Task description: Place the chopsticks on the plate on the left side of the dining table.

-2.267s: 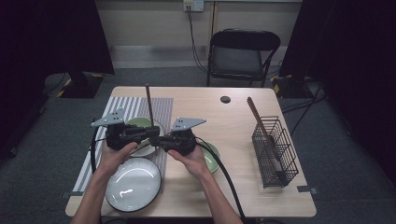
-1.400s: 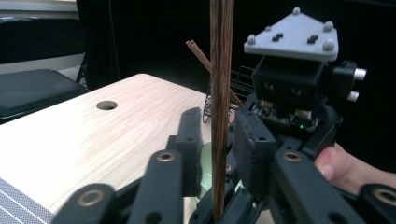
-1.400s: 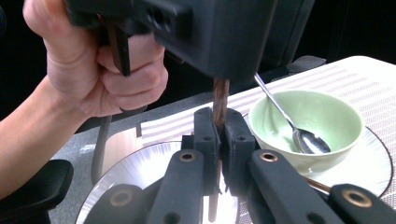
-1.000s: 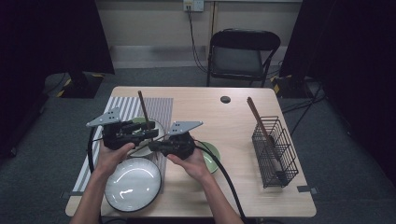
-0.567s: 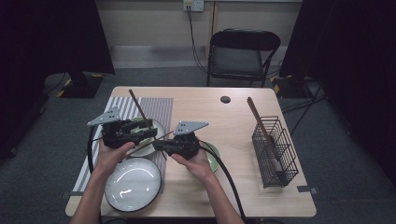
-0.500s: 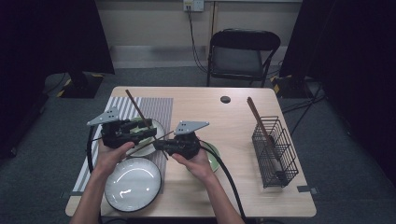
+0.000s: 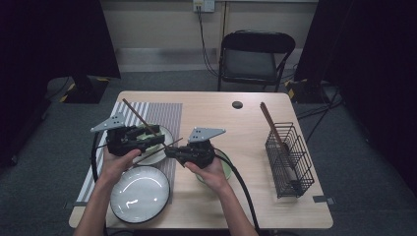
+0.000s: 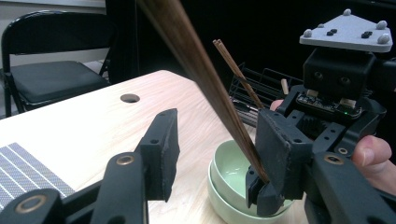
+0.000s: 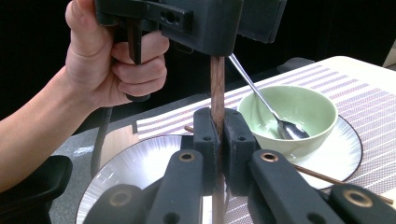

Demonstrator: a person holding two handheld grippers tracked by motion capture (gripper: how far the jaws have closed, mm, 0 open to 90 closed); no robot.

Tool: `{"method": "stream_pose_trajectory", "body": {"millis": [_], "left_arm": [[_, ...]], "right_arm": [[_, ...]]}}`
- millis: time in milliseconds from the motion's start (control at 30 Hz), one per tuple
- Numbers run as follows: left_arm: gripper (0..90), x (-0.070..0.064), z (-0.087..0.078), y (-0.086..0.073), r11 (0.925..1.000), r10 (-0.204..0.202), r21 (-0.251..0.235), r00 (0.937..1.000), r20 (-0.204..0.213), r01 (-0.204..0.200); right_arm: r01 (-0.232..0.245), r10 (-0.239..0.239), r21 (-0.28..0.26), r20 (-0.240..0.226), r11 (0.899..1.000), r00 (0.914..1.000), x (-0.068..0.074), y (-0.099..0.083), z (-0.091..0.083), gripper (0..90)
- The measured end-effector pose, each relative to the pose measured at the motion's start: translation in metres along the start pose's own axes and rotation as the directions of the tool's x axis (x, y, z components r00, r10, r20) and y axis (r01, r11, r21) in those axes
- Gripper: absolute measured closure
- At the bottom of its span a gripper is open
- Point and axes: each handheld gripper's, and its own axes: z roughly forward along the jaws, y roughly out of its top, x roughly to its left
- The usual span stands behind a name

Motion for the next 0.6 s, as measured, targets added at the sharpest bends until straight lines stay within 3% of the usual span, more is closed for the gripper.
{"method": "stream_pose_trajectory", "body": {"millis": [600], "left_arm": [[48.9, 0.002, 0.002, -0.002, 0.9999, -0.009, 0.01, 0.9999, 0.009, 0.009]], "right_arm": [[0.012, -0.012, -0.004, 0.029, 1.0, 0.9995, 0.002, 0.002, -0.013, 85.8]]}}
